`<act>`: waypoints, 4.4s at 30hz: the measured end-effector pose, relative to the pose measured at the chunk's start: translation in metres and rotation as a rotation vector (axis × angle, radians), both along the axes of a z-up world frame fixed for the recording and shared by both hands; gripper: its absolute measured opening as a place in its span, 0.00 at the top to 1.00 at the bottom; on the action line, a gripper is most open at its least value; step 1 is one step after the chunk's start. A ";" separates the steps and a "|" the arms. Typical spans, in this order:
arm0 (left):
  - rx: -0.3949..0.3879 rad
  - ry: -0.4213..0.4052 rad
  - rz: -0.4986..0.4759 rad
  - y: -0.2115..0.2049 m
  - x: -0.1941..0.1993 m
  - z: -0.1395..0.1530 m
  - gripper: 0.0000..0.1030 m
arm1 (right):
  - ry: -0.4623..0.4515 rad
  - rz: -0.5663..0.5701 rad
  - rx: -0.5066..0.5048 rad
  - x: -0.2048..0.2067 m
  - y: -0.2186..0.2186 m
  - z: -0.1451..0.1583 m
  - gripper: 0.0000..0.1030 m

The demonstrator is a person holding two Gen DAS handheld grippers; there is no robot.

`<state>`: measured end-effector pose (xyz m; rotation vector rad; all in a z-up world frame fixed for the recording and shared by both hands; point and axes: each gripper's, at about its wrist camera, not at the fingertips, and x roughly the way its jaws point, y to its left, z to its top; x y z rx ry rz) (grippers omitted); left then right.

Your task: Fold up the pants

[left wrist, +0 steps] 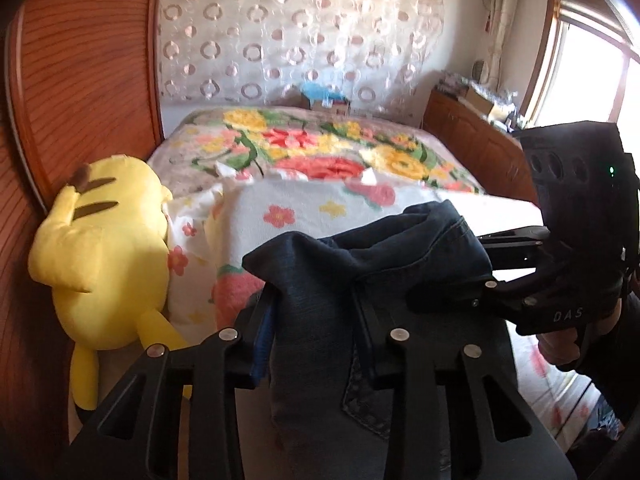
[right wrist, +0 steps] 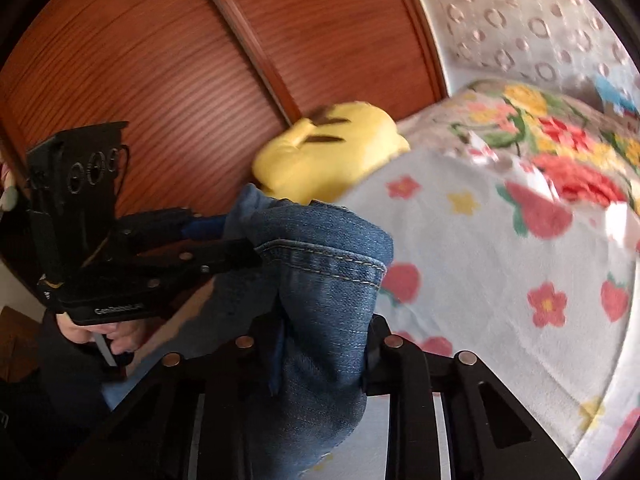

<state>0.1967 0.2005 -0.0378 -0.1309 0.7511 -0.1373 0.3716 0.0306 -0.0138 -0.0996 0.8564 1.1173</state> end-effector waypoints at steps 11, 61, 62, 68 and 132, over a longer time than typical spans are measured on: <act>0.037 -0.168 0.112 0.037 -0.049 0.072 0.64 | -0.112 0.109 0.068 -0.027 0.038 0.073 0.76; 0.074 0.093 0.113 0.003 0.037 -0.040 0.60 | -0.173 -0.262 -0.163 0.136 0.060 -0.047 0.78; 0.075 0.093 0.116 0.002 0.036 -0.039 0.59 | -0.176 -0.265 -0.164 0.136 0.063 -0.044 0.78; 0.101 0.077 0.138 -0.005 0.029 -0.028 0.59 | -0.192 -0.282 -0.155 0.103 0.051 -0.022 0.78; 0.130 -0.249 0.013 -0.209 -0.135 0.080 0.18 | -0.542 -0.833 -0.003 -0.354 -0.156 0.064 0.28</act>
